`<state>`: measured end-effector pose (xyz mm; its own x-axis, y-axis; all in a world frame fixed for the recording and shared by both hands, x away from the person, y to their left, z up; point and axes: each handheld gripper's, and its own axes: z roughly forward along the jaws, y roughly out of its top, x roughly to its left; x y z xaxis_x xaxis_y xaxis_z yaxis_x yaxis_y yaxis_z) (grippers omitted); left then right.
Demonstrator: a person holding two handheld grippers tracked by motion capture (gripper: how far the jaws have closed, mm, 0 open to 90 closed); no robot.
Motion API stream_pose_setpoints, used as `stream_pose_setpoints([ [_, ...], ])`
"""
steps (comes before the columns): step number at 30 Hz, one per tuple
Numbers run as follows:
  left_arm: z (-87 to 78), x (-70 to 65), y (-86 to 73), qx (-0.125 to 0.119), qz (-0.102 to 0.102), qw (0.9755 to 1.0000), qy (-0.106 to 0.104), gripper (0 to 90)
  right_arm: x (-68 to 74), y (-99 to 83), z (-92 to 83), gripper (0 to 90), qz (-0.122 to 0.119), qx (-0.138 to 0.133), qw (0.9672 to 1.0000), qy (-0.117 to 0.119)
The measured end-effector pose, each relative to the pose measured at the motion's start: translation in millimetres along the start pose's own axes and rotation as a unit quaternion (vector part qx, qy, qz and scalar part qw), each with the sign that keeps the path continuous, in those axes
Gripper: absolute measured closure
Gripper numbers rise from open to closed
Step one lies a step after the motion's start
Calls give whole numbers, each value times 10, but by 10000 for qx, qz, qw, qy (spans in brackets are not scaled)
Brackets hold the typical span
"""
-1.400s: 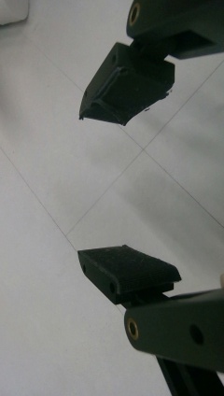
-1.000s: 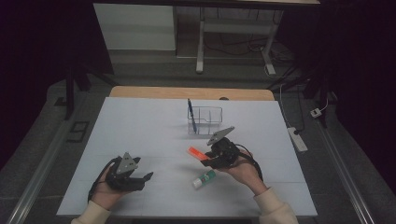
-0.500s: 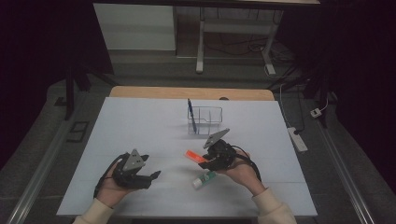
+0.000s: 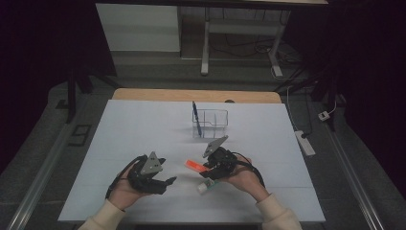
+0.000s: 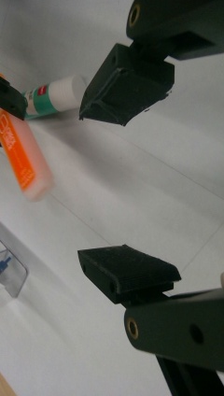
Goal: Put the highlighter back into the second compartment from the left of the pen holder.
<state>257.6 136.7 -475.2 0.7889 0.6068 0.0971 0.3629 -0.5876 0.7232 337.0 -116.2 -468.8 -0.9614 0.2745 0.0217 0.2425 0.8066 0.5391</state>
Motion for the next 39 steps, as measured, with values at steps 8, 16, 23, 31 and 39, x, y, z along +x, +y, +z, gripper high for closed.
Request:
stream_pose_setpoints([
  [8,104,-27,139,127,257,9994,-192,274,62,36,39,644,-96,27,9999,115],
  [16,256,-48,294,418,611,9960,-495,274,99,42,89,644,-303,153,9991,248],
  [23,387,-50,355,666,845,9920,-657,290,115,47,112,645,-466,187,9982,341],
  [31,496,-79,371,1000,1164,9833,-974,354,150,52,140,644,-771,262,9956,471],
  [39,538,-122,362,1159,1405,9765,-1153,468,204,68,140,645,-1050,269,9924,590],
])
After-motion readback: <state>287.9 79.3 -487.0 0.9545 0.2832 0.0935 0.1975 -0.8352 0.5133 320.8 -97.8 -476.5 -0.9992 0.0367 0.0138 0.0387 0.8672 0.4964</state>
